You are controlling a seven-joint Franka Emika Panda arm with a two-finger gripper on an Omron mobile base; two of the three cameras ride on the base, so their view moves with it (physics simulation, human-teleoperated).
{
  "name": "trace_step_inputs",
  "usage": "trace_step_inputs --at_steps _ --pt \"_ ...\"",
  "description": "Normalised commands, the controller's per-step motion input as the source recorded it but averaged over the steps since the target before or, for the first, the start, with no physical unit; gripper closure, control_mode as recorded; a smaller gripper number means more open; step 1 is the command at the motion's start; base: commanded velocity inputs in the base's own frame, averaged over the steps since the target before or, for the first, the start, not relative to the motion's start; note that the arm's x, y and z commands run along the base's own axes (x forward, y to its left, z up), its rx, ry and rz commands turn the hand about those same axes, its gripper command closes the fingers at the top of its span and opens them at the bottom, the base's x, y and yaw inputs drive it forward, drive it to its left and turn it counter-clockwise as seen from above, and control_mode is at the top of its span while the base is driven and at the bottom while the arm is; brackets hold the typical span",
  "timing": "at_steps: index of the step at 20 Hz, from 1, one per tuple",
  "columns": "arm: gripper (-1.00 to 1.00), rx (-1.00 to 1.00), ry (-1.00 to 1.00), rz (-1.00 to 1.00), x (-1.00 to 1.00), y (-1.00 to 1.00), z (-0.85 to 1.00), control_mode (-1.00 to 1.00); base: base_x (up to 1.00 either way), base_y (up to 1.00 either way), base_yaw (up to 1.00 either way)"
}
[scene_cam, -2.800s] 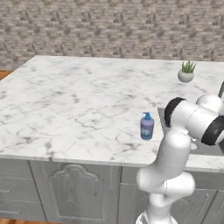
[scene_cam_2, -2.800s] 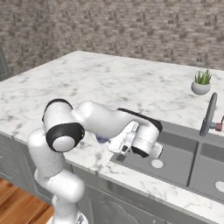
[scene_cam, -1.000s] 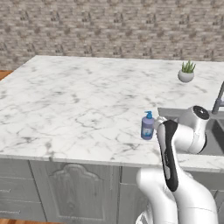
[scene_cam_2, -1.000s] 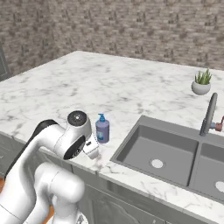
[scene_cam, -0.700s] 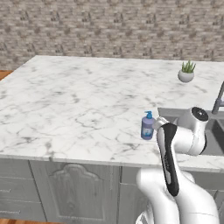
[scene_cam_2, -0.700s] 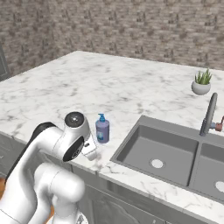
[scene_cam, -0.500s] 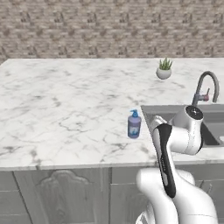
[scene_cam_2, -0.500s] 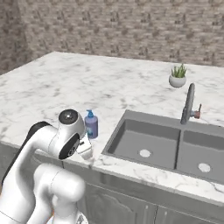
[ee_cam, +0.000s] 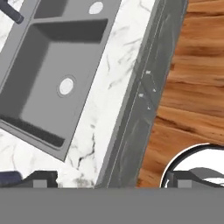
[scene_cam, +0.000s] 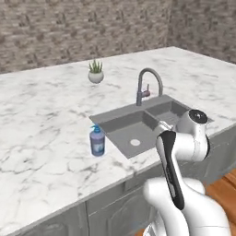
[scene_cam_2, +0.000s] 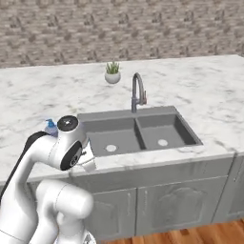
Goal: Restock the sink supplies by placing the sponge and soap dispenser on the counter and next to the sink. Make sure the soap dispenser is upright.
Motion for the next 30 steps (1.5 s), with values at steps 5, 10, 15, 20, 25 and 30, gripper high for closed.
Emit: trace_step_inputs --at_steps 5,10,15,20,25,30 --pt "-1.0 0.0 0.0 0.0 0.0 0.0 0.0 1.0 0.0 0.42 -0.8" --pt "-1.0 0.0 0.0 0.0 0.0 0.0 0.0 1.0 0.0 0.33 -0.84" --pt "-1.0 0.0 0.0 0.0 0.0 0.0 0.0 1.0 -0.06 0.2 -0.88" --pt "-1.0 0.0 0.0 0.0 0.0 0.0 0.0 1.0 0.0 0.12 -0.84" --pt "-1.0 0.0 0.0 0.0 0.0 0.0 0.0 1.0 0.0 0.0 -0.79" --pt "-1.0 0.0 0.0 0.0 0.0 0.0 0.0 1.0 0.0 0.0 -0.76"
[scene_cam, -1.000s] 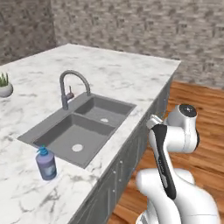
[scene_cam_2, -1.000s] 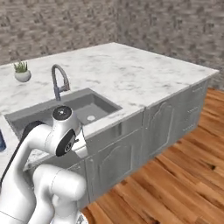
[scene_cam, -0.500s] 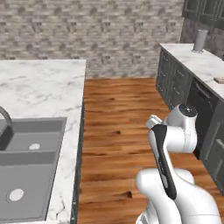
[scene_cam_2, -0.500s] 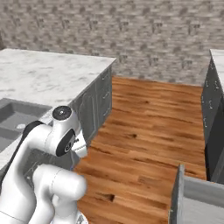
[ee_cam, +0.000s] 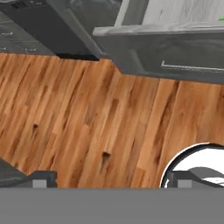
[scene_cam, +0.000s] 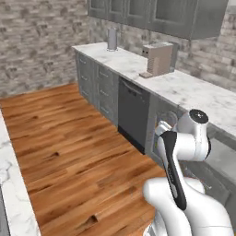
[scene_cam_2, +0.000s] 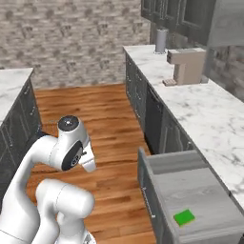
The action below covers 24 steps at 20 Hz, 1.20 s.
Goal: Restock the sink supplies by placing the sponge and soap dispenser on the counter and next to the sink. Make sure the soap dispenser is upright.
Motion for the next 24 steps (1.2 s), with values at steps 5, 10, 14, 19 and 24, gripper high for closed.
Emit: trace_step_inputs --at_steps 5,10,14,19,24 --pt "-1.0 0.0 0.0 0.0 0.0 0.0 0.0 1.0 0.0 -0.17 -0.69" --pt "-1.0 0.0 0.0 0.0 0.0 0.0 0.0 1.0 0.09 -0.09 -0.59" --pt "-1.0 0.0 0.0 0.0 0.0 0.0 0.0 1.0 0.39 -0.11 -0.27" --pt "-1.0 0.0 0.0 0.0 0.0 0.0 0.0 1.0 0.4 -0.31 -0.17" --pt "-1.0 0.0 0.0 0.0 0.0 0.0 0.0 1.0 0.15 0.23 -0.35"
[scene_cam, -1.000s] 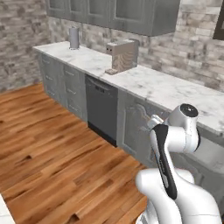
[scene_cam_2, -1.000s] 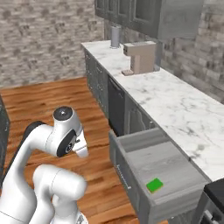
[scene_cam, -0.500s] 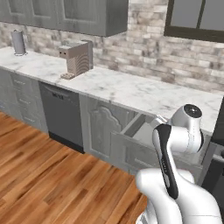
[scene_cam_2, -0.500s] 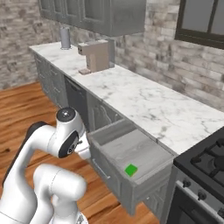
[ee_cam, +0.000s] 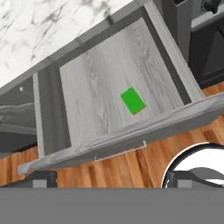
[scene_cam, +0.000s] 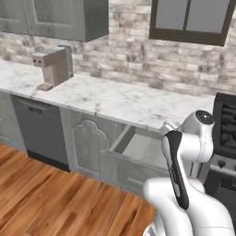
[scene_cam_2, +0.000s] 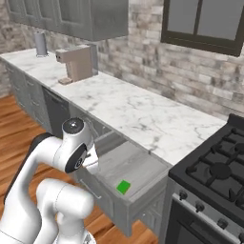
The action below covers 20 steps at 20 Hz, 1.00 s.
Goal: Restock the sink supplies by placing the sponge and soap dispenser on the counter and next to the sink. Make sure the soap dispenser is upright.
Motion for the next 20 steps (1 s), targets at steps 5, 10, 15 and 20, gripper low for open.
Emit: trace_step_inputs --at_steps 5,10,15,20 --pt "-1.0 0.0 0.0 0.0 0.0 0.0 0.0 1.0 0.0 0.32 -0.31" --pt "-1.0 0.0 0.0 0.0 0.0 0.0 0.0 1.0 -0.14 0.08 -0.13" --pt "-1.0 0.0 0.06 -0.01 0.22 -0.26 -0.28 -1.0 0.0 0.0 0.0" --pt "-1.0 0.0 0.23 0.14 0.87 -0.39 -0.66 -1.0 0.0 0.0 0.0"
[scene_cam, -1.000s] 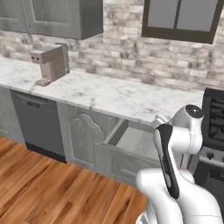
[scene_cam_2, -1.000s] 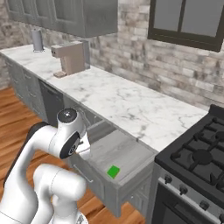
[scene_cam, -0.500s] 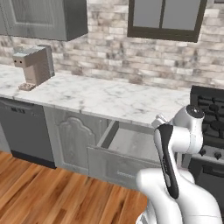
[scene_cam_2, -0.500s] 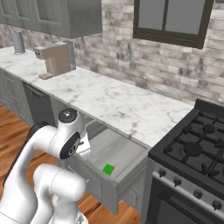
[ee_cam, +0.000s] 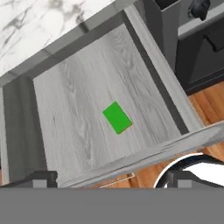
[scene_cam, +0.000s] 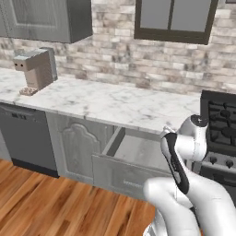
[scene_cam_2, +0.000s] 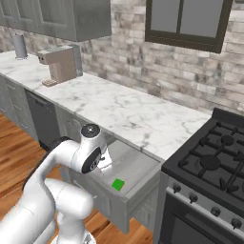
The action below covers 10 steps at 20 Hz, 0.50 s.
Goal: Restock the sink supplies by placing the sponge and soap dispenser on the counter and next to the sink. Make sure the soap dispenser is upright.
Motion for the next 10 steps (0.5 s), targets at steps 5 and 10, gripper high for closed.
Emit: trace_step_inputs --at_steps 5,10 --pt "-1.0 0.0 0.36 0.26 0.8 -0.19 -0.89 -1.0 0.0 0.0 0.0" --pt "-1.0 0.0 0.31 0.25 0.53 0.0 -0.85 -1.0 0.0 0.0 0.0"
